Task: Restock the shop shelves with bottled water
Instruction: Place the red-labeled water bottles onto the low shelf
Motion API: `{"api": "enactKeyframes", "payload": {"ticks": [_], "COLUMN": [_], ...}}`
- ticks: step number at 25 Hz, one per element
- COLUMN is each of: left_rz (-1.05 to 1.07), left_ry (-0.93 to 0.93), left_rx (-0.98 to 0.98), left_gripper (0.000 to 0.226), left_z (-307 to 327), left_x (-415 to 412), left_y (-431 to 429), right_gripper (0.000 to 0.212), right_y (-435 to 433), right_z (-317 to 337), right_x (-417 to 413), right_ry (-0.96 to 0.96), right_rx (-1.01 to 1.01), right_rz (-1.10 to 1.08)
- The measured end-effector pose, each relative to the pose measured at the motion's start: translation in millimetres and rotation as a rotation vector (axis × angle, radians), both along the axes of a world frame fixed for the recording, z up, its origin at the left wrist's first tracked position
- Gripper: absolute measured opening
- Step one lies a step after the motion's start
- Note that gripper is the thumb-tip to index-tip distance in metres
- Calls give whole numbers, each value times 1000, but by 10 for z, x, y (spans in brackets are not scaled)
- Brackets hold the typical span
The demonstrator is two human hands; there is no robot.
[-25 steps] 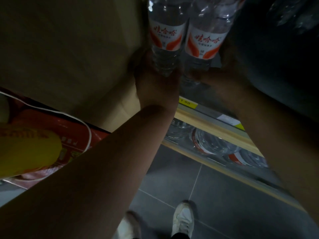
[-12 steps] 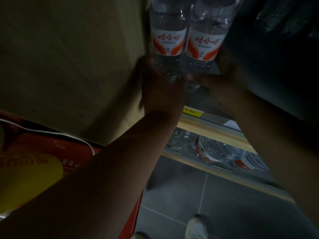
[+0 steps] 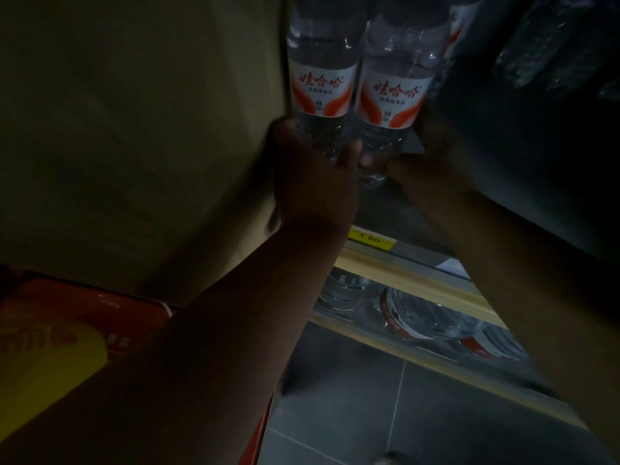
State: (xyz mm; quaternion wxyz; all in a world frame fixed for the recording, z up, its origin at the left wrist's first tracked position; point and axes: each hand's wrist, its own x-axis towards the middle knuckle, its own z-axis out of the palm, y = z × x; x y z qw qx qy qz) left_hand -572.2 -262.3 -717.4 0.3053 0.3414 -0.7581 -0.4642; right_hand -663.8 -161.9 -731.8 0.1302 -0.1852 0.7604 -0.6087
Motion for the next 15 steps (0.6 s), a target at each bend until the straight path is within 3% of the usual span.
{"api": "enactKeyframes", "payload": {"ticks": [3,5,7,9,10,13,15], "left_rz": [-12,-29,7,17,28,14,-8], "left_ry": [56,64,-2,-40,-52,-43,-14], "left_rx": [-9,-19,-125,-148,-142,-129,-115], "left_gripper": [71,79,89,97,99,99,100], "left_z": [-61,-78,-30,11,19,-32,-76], "left_x": [24,20,27,-2,-12,-19,-27], "left_y": [-11,-25,17,87,104,76,41], "right_gripper": [99,99,81,53,52,78,69], "right_y": [126,278,339,267,203,26,-22], "right_z": [2,6,-2,-74,-96,-101,-98], "right_x": [-59,-167,-237,-326,-354,-494,-610], "right_ry": [-24,-131,-236,-152,-72,28,46], "right_rx": [32,-53,-133,-56,25,134,151], "right_rz": [130,191,67,-192,-288,-378,-309]}}
